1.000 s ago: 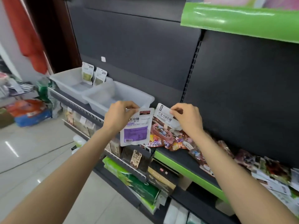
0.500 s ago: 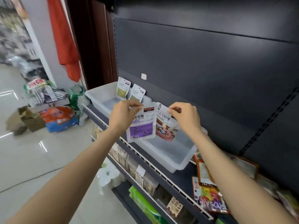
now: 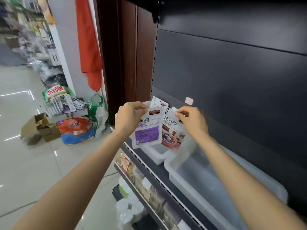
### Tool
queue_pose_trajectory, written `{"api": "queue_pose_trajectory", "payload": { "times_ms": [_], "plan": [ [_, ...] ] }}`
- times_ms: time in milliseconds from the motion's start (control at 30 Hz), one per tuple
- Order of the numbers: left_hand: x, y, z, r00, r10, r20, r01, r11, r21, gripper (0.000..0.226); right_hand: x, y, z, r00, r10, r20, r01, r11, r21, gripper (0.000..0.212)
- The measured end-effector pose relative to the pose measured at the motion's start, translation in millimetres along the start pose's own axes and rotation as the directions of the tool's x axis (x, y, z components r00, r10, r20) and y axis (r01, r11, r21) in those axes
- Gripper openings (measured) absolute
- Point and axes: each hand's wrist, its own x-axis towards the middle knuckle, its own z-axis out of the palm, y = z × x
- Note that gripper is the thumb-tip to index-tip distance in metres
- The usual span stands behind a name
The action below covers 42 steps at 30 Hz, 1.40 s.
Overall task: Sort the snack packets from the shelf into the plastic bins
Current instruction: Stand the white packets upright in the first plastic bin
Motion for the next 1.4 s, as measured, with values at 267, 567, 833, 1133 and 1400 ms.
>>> {"api": "queue_pose_trajectory", "payload": {
  "times_ms": [267,567,833,1133,1400],
  "plan": [
    [103,-58,-17,0.993,0.064,0.095,-0.057,0.996,-0.072,0.017,57,-27,74,0.977,0.181,-0.117,-0.188,0.981,-0.054,0.008],
    [192,-100,24,0.932,0.156,0.326,-0.151,0.988,-0.040,0.015,99,-9,112,0.923,0.346,-0.168,-0.373,0.911,-0.176,0.008],
    [252,-149,76,0.809,0.217,0.546,-0.270,0.963,0.018,0.013,126,31,140,0.912,0.374,-0.170,-0.404,0.892,-0.204,0.009],
    [282,-158,131,0.710,0.286,0.643,-0.437,0.896,0.084,0.019,153,61,163,0.864,0.447,-0.230,-0.503,0.786,-0.360,0.013],
    [306,-167,157,0.705,0.396,0.589,-0.542,0.836,0.086,0.019,169,59,166,0.803,0.516,-0.298,-0.596,0.687,-0.415,0.019]
  ]
}}
